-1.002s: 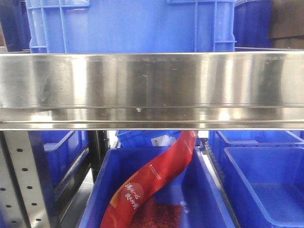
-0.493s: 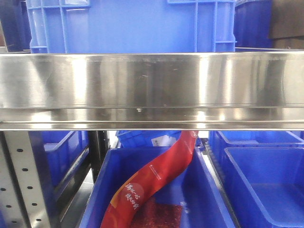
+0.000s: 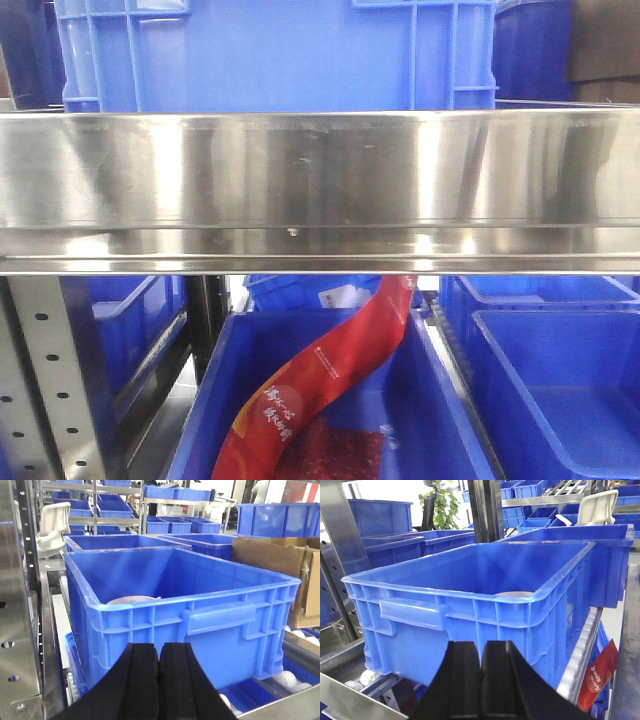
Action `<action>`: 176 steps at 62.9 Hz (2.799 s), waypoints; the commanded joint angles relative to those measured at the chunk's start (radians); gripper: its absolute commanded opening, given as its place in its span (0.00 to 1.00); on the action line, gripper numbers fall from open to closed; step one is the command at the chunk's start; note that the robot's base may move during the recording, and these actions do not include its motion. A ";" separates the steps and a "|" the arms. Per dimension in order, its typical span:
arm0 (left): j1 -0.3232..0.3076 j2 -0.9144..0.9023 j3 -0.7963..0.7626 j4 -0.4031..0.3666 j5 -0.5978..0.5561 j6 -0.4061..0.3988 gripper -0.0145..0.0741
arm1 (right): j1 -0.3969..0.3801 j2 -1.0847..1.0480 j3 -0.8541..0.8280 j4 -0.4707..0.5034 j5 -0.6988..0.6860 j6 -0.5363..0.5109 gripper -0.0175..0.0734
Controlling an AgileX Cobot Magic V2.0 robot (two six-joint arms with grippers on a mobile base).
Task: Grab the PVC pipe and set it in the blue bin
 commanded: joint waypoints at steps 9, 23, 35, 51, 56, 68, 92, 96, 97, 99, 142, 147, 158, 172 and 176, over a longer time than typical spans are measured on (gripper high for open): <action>-0.008 -0.007 0.003 0.000 -0.029 0.001 0.04 | -0.001 -0.007 -0.004 0.003 -0.015 -0.002 0.01; -0.008 -0.007 0.003 0.000 -0.029 0.001 0.04 | -0.016 -0.027 -0.004 0.003 -0.008 -0.002 0.01; -0.008 -0.007 0.003 0.000 -0.031 0.001 0.04 | -0.166 -0.177 0.056 -0.100 0.096 -0.002 0.01; -0.008 -0.007 0.003 0.000 -0.031 0.001 0.04 | -0.405 -0.456 0.295 -0.109 0.068 -0.002 0.01; -0.008 -0.007 0.003 0.000 -0.031 0.001 0.04 | -0.456 -0.530 0.377 -0.109 0.068 -0.002 0.01; -0.008 -0.007 0.003 0.000 -0.031 0.001 0.04 | -0.513 -0.666 0.534 -0.100 0.000 -0.002 0.01; -0.008 -0.007 0.003 0.000 -0.054 0.001 0.04 | -0.513 -0.706 0.680 0.010 -0.149 -0.087 0.01; -0.008 -0.007 0.003 0.000 -0.058 0.001 0.04 | -0.513 -0.706 0.680 0.008 -0.133 -0.097 0.01; -0.008 -0.007 0.003 0.000 -0.058 0.001 0.04 | -0.513 -0.706 0.680 0.004 -0.129 -0.097 0.01; -0.008 -0.007 0.003 0.000 -0.058 0.001 0.04 | -0.513 -0.706 0.680 -0.007 -0.125 -0.097 0.01; -0.008 -0.007 0.003 0.000 -0.058 0.001 0.04 | -0.513 -0.706 0.680 -0.011 -0.105 -0.150 0.01; -0.008 -0.007 0.003 0.000 -0.058 0.001 0.04 | -0.513 -0.706 0.680 -0.011 -0.105 -0.150 0.01; -0.008 -0.007 0.003 0.000 -0.058 0.001 0.04 | -0.513 -0.706 0.680 -0.011 -0.105 -0.150 0.01; -0.008 -0.007 0.003 0.000 -0.058 0.001 0.04 | -0.513 -0.706 0.680 -0.011 -0.105 -0.150 0.01; -0.008 -0.007 0.003 0.000 -0.058 0.001 0.04 | -0.513 -0.706 0.680 -0.011 -0.105 -0.150 0.01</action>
